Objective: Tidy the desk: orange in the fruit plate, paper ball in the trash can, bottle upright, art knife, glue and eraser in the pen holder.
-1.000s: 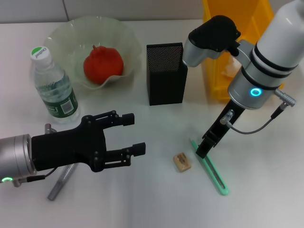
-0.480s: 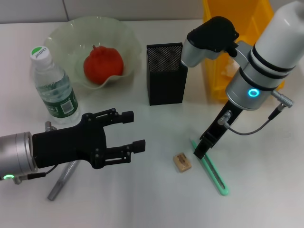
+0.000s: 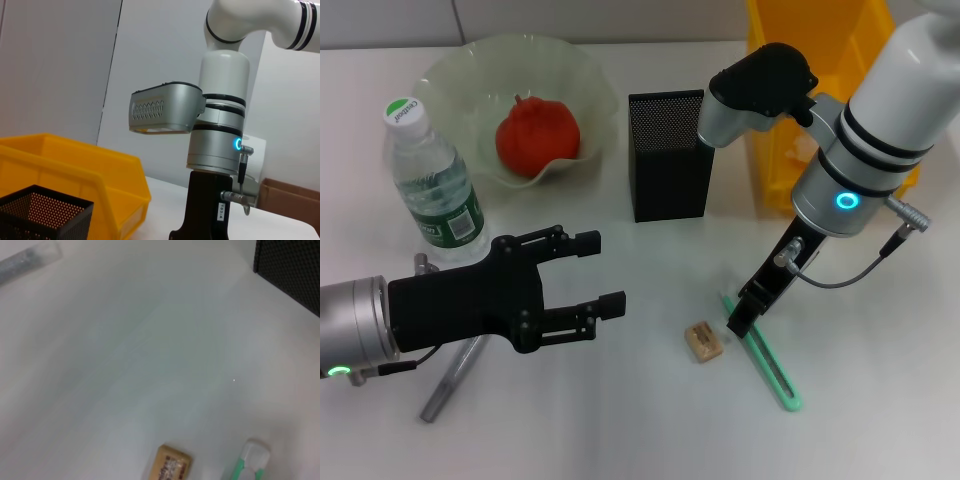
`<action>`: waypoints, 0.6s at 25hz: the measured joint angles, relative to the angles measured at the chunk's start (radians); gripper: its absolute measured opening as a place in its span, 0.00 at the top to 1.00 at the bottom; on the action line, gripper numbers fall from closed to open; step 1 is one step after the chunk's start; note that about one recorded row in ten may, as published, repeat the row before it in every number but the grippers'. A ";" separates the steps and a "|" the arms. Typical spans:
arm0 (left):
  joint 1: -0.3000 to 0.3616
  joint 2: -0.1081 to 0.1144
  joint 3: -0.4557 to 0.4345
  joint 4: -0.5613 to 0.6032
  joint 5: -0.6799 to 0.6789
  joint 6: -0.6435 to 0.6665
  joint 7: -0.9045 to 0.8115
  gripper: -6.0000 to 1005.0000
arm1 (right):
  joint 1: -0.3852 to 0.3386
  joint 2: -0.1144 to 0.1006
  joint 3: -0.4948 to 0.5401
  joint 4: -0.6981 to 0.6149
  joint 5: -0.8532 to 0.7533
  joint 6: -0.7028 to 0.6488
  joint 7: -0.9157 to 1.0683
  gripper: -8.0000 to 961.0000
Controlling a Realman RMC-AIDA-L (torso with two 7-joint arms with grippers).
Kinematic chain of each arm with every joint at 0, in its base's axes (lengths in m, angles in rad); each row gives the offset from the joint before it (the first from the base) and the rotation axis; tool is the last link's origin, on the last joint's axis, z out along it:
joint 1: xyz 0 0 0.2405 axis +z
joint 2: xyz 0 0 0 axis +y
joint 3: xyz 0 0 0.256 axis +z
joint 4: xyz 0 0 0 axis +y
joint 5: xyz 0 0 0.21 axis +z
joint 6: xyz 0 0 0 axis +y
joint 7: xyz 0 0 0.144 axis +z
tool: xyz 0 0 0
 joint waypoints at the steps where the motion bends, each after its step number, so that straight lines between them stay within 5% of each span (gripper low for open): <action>1: 0.000 0.000 0.000 0.000 -0.001 -0.001 0.000 0.23 | 0.000 0.000 0.000 0.002 0.000 0.001 0.000 0.49; 15: 0.000 0.000 -0.001 0.000 -0.001 -0.002 0.000 0.23 | 0.001 0.000 0.000 0.001 0.000 0.004 -0.005 0.50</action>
